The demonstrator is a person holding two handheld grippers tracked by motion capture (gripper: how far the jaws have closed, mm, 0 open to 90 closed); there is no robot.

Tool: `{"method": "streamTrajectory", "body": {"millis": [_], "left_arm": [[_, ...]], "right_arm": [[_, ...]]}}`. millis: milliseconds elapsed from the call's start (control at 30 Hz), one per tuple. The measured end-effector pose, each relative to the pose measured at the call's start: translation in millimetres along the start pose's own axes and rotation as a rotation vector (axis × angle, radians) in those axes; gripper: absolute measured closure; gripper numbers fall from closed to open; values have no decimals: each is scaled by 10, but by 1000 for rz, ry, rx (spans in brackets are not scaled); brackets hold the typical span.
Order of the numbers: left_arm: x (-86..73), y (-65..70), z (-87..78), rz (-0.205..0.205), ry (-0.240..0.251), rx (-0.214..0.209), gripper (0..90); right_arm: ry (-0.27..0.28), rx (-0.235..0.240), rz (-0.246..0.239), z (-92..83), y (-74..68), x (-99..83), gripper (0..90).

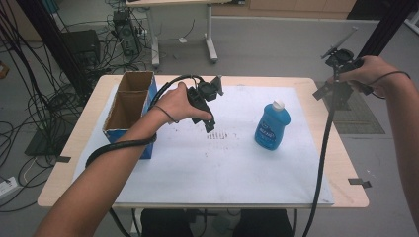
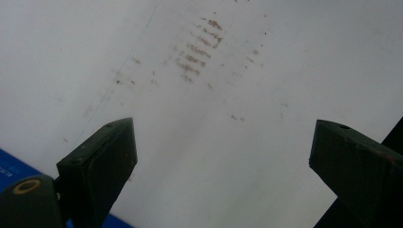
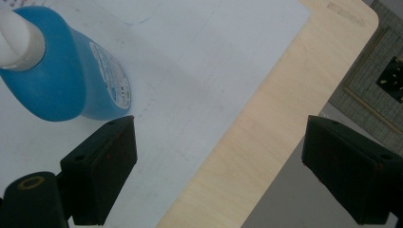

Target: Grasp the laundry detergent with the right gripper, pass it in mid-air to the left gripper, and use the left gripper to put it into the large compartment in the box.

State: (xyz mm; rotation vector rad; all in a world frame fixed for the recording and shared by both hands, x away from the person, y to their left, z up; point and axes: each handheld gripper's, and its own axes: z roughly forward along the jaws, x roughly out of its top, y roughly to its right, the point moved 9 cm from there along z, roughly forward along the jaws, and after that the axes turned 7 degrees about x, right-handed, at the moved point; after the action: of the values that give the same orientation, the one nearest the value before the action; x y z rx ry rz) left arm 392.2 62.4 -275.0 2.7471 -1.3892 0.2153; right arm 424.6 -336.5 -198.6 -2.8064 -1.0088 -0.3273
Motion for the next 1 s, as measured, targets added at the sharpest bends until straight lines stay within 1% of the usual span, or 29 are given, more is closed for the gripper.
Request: {"method": "streamTrajectory", "body": {"millis": [100,200,333,533,767,1000], "left_arm": [[-5,-7,-4,-3,3,-1,89],[-13,2,4,-4,4,-6,89],[-17,8,5,-1,2,-19,91],[-11,14,-7,-1,6,-19,91],[-18,19,-8,-2,-2,-22,92],[-14,8,-18,-7,4,-23,92]], "right_arm": [[6,1,1,-20,3,-27,112],[24,9,4,-47,13,-102,111],[20,14,-1,-17,9,-177,102],[17,15,-5,39,10,-267,68],[24,16,0,82,28,-367,67],[17,21,4,128,29,-452,68]]}}
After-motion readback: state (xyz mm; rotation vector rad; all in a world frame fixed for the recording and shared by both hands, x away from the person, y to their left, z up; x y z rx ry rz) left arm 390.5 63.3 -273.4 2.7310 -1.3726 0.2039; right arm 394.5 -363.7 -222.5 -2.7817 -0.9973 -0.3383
